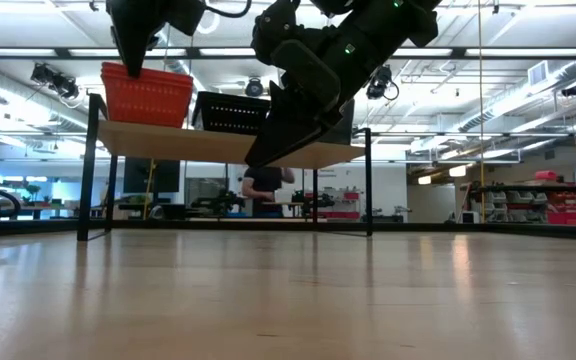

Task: Stack baskets on shelf by color
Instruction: Stack the orange bin on top of the orange bin on the shelf, then stack the gray bin on top of the gray bin on the shelf

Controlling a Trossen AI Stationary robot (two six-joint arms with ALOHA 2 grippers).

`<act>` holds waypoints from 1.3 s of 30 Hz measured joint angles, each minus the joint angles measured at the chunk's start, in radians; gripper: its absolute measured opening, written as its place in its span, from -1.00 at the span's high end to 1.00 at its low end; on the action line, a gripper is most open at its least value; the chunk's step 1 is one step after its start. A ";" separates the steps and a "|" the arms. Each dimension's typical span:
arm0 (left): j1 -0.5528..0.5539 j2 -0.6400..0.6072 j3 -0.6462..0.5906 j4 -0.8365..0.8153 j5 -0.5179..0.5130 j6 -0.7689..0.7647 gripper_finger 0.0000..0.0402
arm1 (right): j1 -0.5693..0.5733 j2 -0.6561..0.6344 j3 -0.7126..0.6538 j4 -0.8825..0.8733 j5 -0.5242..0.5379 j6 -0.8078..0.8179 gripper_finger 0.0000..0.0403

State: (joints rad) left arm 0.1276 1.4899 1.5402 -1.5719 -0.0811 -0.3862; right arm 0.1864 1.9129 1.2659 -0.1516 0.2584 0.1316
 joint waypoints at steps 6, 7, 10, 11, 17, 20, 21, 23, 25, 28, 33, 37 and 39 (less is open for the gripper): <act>0.000 0.000 0.000 0.000 0.005 0.000 0.55 | 0.000 0.000 0.000 0.000 -0.001 -0.001 0.39; 0.000 -0.001 0.000 0.000 0.013 0.000 0.55 | 0.000 0.000 0.000 0.000 -0.001 -0.001 0.39; 0.000 -0.013 0.008 -0.003 0.040 0.000 0.55 | 0.000 0.000 0.000 0.000 -0.001 -0.001 0.39; 0.000 -0.013 0.018 -0.002 0.042 0.000 0.56 | 0.000 0.000 0.000 0.000 -0.001 -0.001 0.39; -0.004 -0.012 0.139 0.001 0.042 0.013 0.59 | 0.000 0.000 0.000 0.009 -0.001 -0.001 0.39; -0.019 -0.012 0.209 0.002 0.029 0.030 0.59 | 0.000 0.000 0.000 0.009 -0.001 -0.001 0.39; -0.028 -0.013 0.230 0.000 0.025 0.037 0.59 | 0.000 0.000 0.000 0.009 -0.001 -0.001 0.39; -0.049 -0.013 0.273 0.002 0.020 0.056 0.60 | 0.000 0.000 0.000 0.009 -0.001 -0.001 0.39; -0.079 -0.019 0.306 0.002 0.019 0.060 0.61 | 0.000 0.000 0.000 0.009 -0.001 -0.002 0.39; -0.152 -0.028 0.330 0.002 0.018 0.051 0.61 | 0.000 0.000 0.000 0.009 -0.001 -0.003 0.39; -0.318 -0.031 0.326 0.001 0.013 -0.072 0.61 | 0.000 0.000 0.000 0.009 0.000 -0.004 0.39; -0.471 -0.025 0.326 0.000 -0.017 -0.201 0.61 | 0.000 0.000 0.000 0.016 0.000 -0.004 0.39; -0.546 -0.016 0.325 0.002 -0.037 -0.274 0.61 | 0.000 0.000 0.000 0.028 0.001 -0.004 0.39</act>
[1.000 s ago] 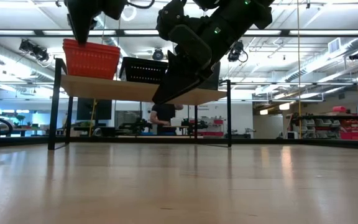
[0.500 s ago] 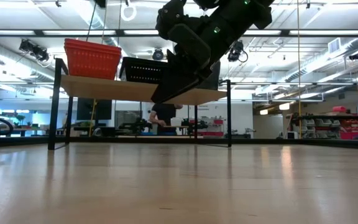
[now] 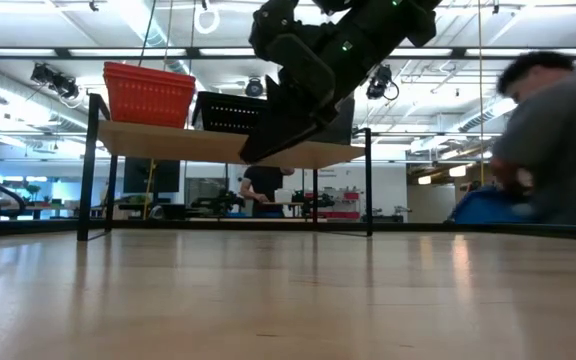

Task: Stack baskets on shelf by color
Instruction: Stack the gray bin on top of the gray bin on the shelf

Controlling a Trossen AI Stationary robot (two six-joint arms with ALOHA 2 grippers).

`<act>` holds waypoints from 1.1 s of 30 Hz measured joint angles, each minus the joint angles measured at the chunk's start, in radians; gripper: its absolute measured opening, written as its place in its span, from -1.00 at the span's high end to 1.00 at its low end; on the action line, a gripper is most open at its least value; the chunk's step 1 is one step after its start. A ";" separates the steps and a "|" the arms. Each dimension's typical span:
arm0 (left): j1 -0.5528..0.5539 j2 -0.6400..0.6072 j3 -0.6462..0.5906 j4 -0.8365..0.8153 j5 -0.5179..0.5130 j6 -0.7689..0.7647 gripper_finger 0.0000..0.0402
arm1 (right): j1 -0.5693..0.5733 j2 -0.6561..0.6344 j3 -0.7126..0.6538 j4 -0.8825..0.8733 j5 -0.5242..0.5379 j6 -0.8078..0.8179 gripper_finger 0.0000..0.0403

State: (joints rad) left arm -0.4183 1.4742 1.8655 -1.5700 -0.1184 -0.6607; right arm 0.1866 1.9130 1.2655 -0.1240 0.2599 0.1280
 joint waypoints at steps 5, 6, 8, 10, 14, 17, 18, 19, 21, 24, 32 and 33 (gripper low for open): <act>-0.193 0.026 -0.001 0.000 -0.124 -0.189 0.61 | 0.000 0.000 0.000 0.020 0.000 0.000 0.39; -0.228 0.033 -0.001 -0.001 -0.148 -0.223 0.61 | 0.000 0.000 0.000 0.020 0.000 0.001 0.39; -0.291 0.052 -0.001 -0.001 -0.183 -0.288 0.61 | 0.000 0.000 0.000 0.020 0.000 0.006 0.39; -0.350 0.073 -0.001 -0.001 -0.198 -0.346 0.61 | 0.000 0.000 0.000 0.026 0.000 0.007 0.39; -0.446 0.124 -0.001 -0.001 -0.200 -0.463 0.61 | 0.000 0.000 0.000 0.027 -0.001 0.030 0.39; -0.507 0.168 -0.001 -0.001 -0.199 -0.531 0.61 | 0.001 0.000 0.000 0.046 -0.002 0.051 0.39; -0.523 0.183 -0.001 -0.001 -0.199 -0.549 0.61 | 0.003 0.000 0.000 0.054 -0.003 0.056 0.39; -0.537 0.199 -0.001 -0.001 -0.199 -0.566 0.61 | 0.004 0.000 0.000 0.065 -0.004 0.061 0.39; -0.562 0.231 -0.001 -0.001 -0.199 -0.591 0.61 | 0.008 0.000 0.000 0.096 -0.030 0.063 0.39; -0.585 0.270 -0.001 0.008 -0.193 -0.631 0.61 | 0.015 0.000 0.000 0.147 -0.100 0.061 0.39; -0.608 0.333 -0.001 0.077 -0.148 -0.697 0.61 | 0.035 0.000 0.000 0.206 -0.191 -0.050 0.39; -0.613 0.340 -0.001 0.081 -0.148 -0.697 0.61 | 0.034 0.000 0.000 0.207 -0.187 -0.083 0.39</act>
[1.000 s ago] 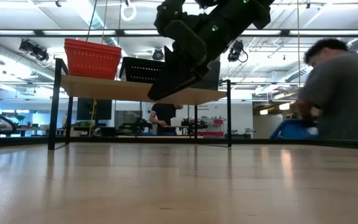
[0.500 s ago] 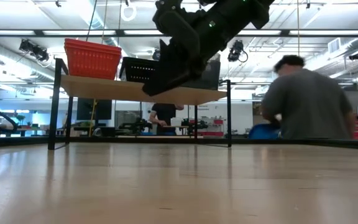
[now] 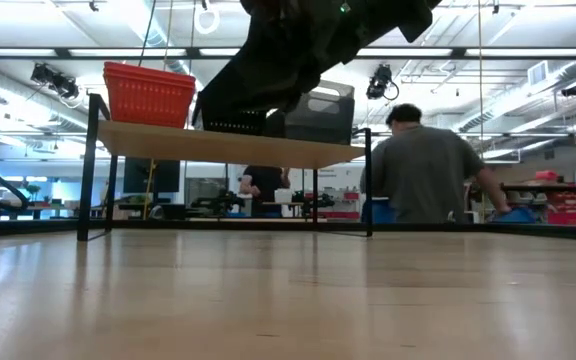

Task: Stack baskets on shelf by color
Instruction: Stack the gray bin on top of the gray bin on the shelf

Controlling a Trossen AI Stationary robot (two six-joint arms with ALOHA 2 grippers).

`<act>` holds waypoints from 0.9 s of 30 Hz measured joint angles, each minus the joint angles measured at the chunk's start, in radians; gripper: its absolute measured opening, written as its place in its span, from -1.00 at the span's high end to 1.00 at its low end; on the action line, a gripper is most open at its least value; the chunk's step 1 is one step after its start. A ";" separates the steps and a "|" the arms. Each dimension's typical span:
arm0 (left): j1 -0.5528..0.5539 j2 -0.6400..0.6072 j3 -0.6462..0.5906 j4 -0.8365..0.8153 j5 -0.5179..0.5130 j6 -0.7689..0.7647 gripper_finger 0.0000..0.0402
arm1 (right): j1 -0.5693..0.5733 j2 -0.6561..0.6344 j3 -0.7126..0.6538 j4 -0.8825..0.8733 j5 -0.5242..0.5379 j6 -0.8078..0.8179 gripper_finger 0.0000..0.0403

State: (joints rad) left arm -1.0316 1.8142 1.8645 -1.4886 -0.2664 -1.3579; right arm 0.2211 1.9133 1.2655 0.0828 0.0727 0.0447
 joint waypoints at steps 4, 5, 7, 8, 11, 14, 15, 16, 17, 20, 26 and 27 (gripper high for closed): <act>-0.020 0.030 0.000 0.002 0.001 -0.001 0.61 | -0.001 0.000 0.000 -0.001 0.021 -0.025 0.39; -0.026 0.038 0.000 0.002 0.000 -0.001 0.61 | -0.001 0.000 0.000 -0.002 0.022 -0.016 0.39; -0.034 0.057 0.000 0.002 -0.001 -0.012 0.61 | 0.000 0.000 0.000 -0.001 0.021 -0.003 0.39; -0.035 0.069 0.000 0.002 -0.002 -0.019 0.61 | 0.001 0.000 0.000 -0.001 0.021 -0.001 0.39; -0.034 0.105 0.000 0.017 0.001 -0.016 0.61 | 0.005 0.000 0.000 -0.002 0.020 -0.001 0.39; -0.034 0.139 0.000 0.052 0.019 0.014 0.61 | 0.006 0.000 0.000 -0.004 0.019 -0.016 0.39; -0.034 0.150 0.000 0.069 0.027 0.023 0.61 | 0.006 0.000 0.000 -0.005 0.018 -0.015 0.39; -0.034 0.163 0.000 0.086 0.041 0.031 0.61 | 0.006 0.000 0.000 -0.005 0.018 -0.009 0.39; -0.034 0.174 0.000 0.102 0.056 0.038 0.61 | 0.006 0.000 0.000 -0.005 0.018 -0.002 0.39; -0.045 0.202 0.000 0.105 0.109 0.050 0.59 | 0.006 0.000 0.000 -0.006 0.015 0.008 0.39; -0.092 0.224 0.000 0.014 0.126 -0.007 0.44 | 0.015 0.000 0.000 -0.006 0.012 0.034 0.39; -0.100 0.224 0.000 0.012 0.126 -0.023 0.40 | 0.017 0.000 0.000 -0.006 0.012 0.037 0.39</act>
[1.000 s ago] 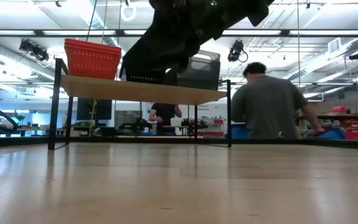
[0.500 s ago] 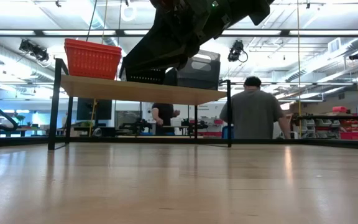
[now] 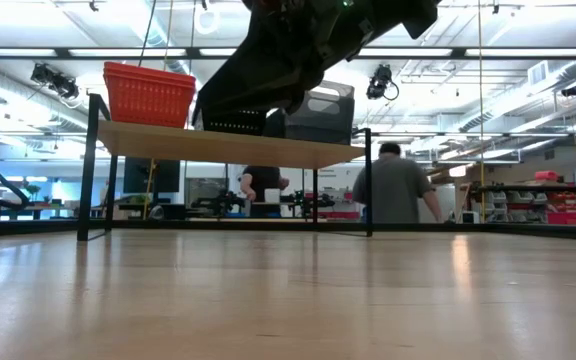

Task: Stack baskets on shelf by color
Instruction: Stack the gray bin on top of the gray bin on the shelf

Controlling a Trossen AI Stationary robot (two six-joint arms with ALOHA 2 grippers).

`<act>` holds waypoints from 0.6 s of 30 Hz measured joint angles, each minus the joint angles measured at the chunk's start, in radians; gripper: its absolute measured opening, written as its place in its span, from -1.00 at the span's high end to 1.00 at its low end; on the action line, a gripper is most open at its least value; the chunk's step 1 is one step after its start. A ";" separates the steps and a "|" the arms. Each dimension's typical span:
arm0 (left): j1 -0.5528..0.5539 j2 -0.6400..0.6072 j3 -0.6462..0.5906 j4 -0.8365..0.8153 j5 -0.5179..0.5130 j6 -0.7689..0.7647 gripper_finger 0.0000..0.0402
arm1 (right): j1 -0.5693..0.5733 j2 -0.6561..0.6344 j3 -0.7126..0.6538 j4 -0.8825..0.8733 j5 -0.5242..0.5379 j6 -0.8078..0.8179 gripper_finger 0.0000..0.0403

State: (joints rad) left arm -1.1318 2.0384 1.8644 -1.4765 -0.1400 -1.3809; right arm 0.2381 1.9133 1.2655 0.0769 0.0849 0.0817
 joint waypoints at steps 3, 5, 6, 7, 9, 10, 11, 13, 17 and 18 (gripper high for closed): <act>-0.017 0.000 0.000 0.004 0.000 -0.055 0.28 | 0.008 0.000 0.000 0.000 0.000 0.001 0.39; -0.028 0.000 0.000 0.001 0.000 -0.080 0.19 | 0.015 0.000 0.000 -0.001 0.000 0.001 0.39; -0.033 0.000 0.000 0.000 -0.001 -0.091 0.16 | 0.018 0.000 0.000 -0.001 0.000 0.001 0.39; -0.037 0.000 0.000 -0.001 -0.001 -0.102 0.12 | 0.021 0.000 0.000 -0.002 0.000 0.002 0.39; -0.046 0.000 0.000 -0.023 -0.004 -0.119 0.07 | 0.029 0.000 0.000 -0.002 0.000 0.001 0.39; -0.049 0.000 -0.004 -0.032 -0.005 -0.127 0.06 | 0.033 0.000 0.000 -0.002 0.000 0.001 0.39; -0.051 -0.001 -0.012 -0.033 -0.005 -0.131 0.04 | 0.036 0.000 0.000 -0.002 0.000 0.001 0.39; -0.053 -0.001 -0.040 -0.036 -0.004 -0.133 0.04 | 0.043 0.000 0.000 -0.003 0.000 -0.001 0.39; -0.059 0.000 -0.114 -0.005 0.028 -0.134 0.06 | 0.049 0.000 0.000 -0.003 0.000 -0.006 0.39; -0.059 0.000 -0.129 0.000 0.044 -0.132 0.07 | 0.049 0.000 0.000 -0.003 0.000 -0.008 0.39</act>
State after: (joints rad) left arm -1.1904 2.0380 1.7351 -1.4766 -0.0960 -1.5124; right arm 0.2871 1.9133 1.2655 0.0734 0.0845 0.0738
